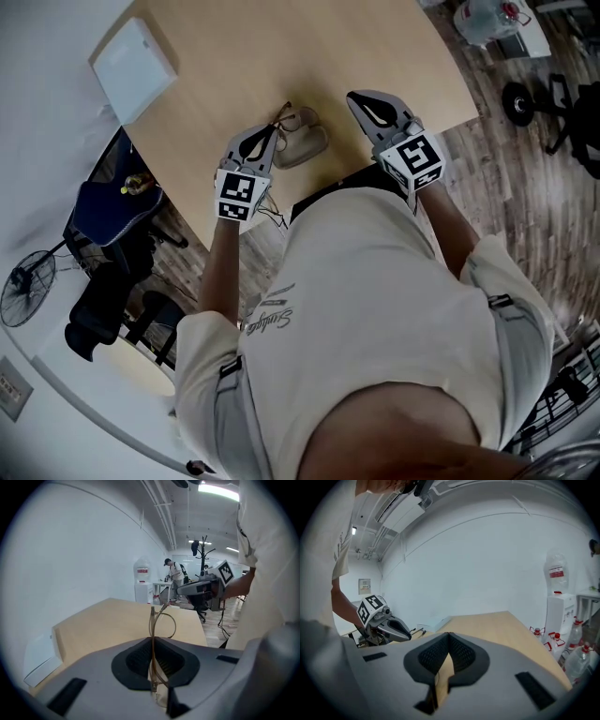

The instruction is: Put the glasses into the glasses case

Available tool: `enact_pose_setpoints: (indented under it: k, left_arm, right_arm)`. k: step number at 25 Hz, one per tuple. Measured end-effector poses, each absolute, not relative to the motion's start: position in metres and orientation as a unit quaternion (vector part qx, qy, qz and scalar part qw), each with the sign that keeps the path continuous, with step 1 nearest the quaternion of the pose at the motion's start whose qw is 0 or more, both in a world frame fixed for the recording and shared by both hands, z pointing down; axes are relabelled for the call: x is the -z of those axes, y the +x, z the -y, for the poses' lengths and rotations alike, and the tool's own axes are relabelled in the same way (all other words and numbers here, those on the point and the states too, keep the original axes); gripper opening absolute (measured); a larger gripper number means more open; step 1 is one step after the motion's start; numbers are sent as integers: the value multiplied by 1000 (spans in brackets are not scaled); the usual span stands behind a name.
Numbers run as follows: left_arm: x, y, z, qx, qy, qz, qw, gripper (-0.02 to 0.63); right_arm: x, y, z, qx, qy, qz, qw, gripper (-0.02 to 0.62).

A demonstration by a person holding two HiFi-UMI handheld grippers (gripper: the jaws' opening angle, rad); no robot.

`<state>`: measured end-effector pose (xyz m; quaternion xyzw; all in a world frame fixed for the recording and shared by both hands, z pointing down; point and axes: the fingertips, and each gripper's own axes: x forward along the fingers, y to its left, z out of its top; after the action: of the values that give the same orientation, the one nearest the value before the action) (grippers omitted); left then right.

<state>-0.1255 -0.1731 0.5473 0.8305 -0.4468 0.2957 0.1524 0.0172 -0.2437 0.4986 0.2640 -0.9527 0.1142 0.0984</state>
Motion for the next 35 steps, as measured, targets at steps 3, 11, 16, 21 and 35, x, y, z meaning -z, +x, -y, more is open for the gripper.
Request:
enact_pose_setpoints:
  k: [3, 11, 16, 21, 35]
  left_arm:
    - [-561, -126, 174, -310, 836, 424, 159, 25]
    - [-611, -122, 162, -368, 837, 353, 197, 25]
    - [-639, -112, 151, -395, 838, 311, 214, 25]
    - [-653, -111, 146, -424, 834, 282, 212, 26]
    - [-676, -102, 139, -471, 830, 216, 204, 26]
  right_arm:
    - [-500, 15, 244, -112, 273, 950, 104, -5]
    - [-509, 16, 239, -125, 295, 941, 111, -5]
    - [-517, 19, 234, -131, 301, 937, 120, -5]
    - [-521, 17, 233, -131, 299, 937, 125, -5]
    - [-523, 21, 225, -135, 306, 934, 130, -3]
